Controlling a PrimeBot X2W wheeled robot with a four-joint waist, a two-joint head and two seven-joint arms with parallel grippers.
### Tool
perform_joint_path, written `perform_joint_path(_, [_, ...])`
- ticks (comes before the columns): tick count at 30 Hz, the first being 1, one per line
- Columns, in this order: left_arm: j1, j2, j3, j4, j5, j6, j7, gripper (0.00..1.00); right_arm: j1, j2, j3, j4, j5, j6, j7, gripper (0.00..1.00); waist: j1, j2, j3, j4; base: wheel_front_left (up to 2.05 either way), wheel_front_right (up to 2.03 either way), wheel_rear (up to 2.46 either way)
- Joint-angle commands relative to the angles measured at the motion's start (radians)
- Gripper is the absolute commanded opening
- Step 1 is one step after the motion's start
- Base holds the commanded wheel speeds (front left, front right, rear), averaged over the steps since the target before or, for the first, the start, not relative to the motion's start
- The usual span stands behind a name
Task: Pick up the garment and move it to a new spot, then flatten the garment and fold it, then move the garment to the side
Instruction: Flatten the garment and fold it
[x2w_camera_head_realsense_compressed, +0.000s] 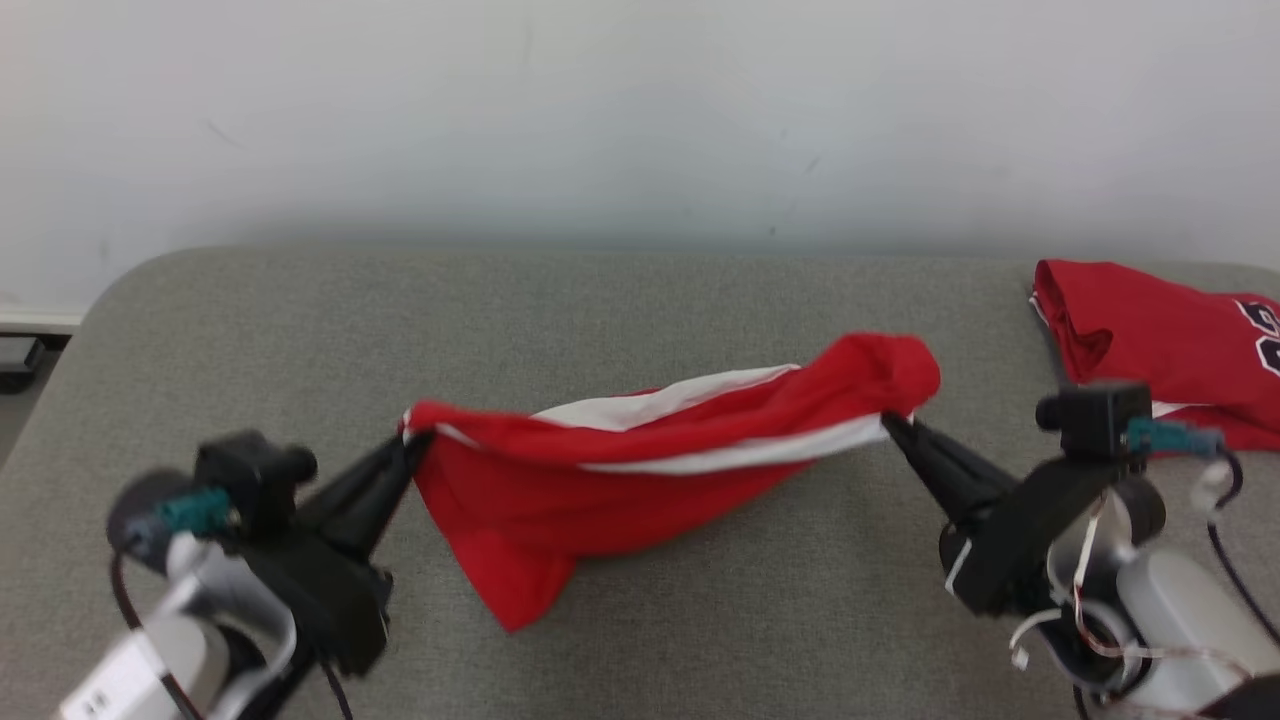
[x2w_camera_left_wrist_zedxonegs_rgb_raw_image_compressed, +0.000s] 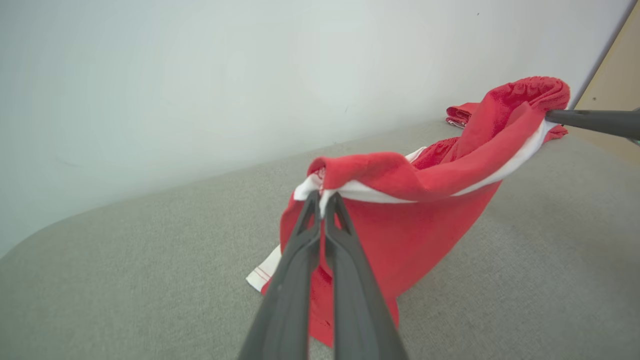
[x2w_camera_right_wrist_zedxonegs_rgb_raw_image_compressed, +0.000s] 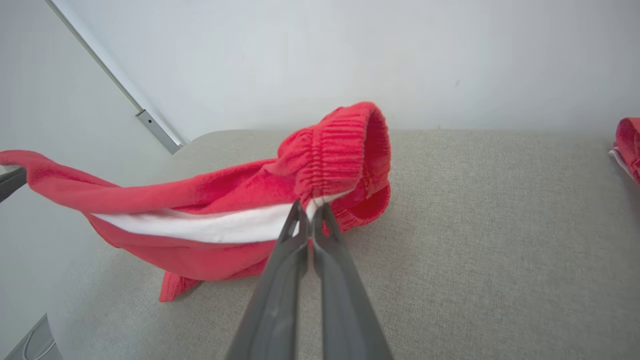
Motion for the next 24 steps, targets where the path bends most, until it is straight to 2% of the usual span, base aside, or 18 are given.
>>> perform_joint_path(1, [-0.056, 0.017, -0.002, 0.000, -0.024, -0.004, 0.011, 0.00, -0.051, -0.015, 0.003, 0.007, 0.001, 0.000, 0.016, 0.00, 0.0000, -0.0001, 0.025, -0.011, 0.00, 0.00, 0.00])
perform_joint_path(4, [-0.175, 0.052, -0.018, 0.020, -0.040, -0.011, 0.027, 0.00, -0.155, -0.009, 0.014, 0.033, 0.018, 0.000, 0.048, 0.00, 0.0000, -0.0001, 0.062, -0.021, 0.00, 0.00, 0.00])
perform_joint_path(6, [-0.260, 0.051, -0.039, 0.031, -0.091, -0.010, 0.026, 0.00, -0.237, -0.003, 0.014, 0.059, 0.029, 0.000, 0.060, 0.00, 0.0000, -0.0001, 0.086, -0.025, 0.00, 0.00, 0.00])
perform_joint_path(9, [-0.407, 0.083, -0.069, 0.063, -0.163, -0.010, 0.021, 0.00, -0.370, 0.019, 0.006, 0.116, 0.053, 0.000, 0.076, 0.00, 0.0000, -0.0001, 0.132, -0.031, 0.00, 0.00, 0.00])
perform_joint_path(11, [-0.510, 0.115, -0.114, 0.104, -0.171, -0.010, 0.024, 0.00, -0.467, 0.037, 0.000, 0.169, 0.072, 0.000, 0.085, 0.00, 0.0000, -0.0001, 0.165, -0.037, 0.00, 0.00, 0.00])
perform_joint_path(13, [-0.604, 0.111, -0.139, 0.154, -0.227, -0.011, 0.020, 0.00, -0.563, 0.049, -0.007, 0.232, 0.082, 0.000, 0.092, 0.00, 0.0000, -0.0001, 0.198, -0.041, 0.00, 0.00, 0.00])
perform_joint_path(14, [-0.663, 0.136, -0.169, 0.175, -0.199, -0.011, 0.024, 0.00, -0.613, 0.054, -0.006, 0.265, 0.082, 0.000, 0.094, 0.00, 0.0000, -0.0001, 0.216, -0.045, 0.00, 0.00, 0.00])
perform_joint_path(16, [-0.760, 0.135, -0.197, 0.219, -0.247, -0.009, 0.022, 0.00, -0.718, 0.075, -0.020, 0.340, 0.089, 0.000, 0.089, 0.00, 0.0000, -0.0001, 0.256, -0.054, 0.00, 0.00, 0.00])
perform_joint_path(19, [-0.907, 0.156, -0.262, 0.290, -0.256, -0.009, 0.028, 0.00, -0.872, 0.101, -0.031, 0.458, 0.069, 0.000, 0.069, 0.00, 0.0000, -0.0001, 0.314, -0.067, 0.00, 0.00, 0.00])
perform_joint_path(24, [-1.129, 0.144, -0.338, 0.418, -0.323, -0.009, 0.011, 0.00, -1.099, 0.151, -0.040, 0.638, 0.040, 0.000, 0.027, 0.00, 0.0000, -0.0001, 0.412, -0.082, 0.00, 0.00, 0.00])
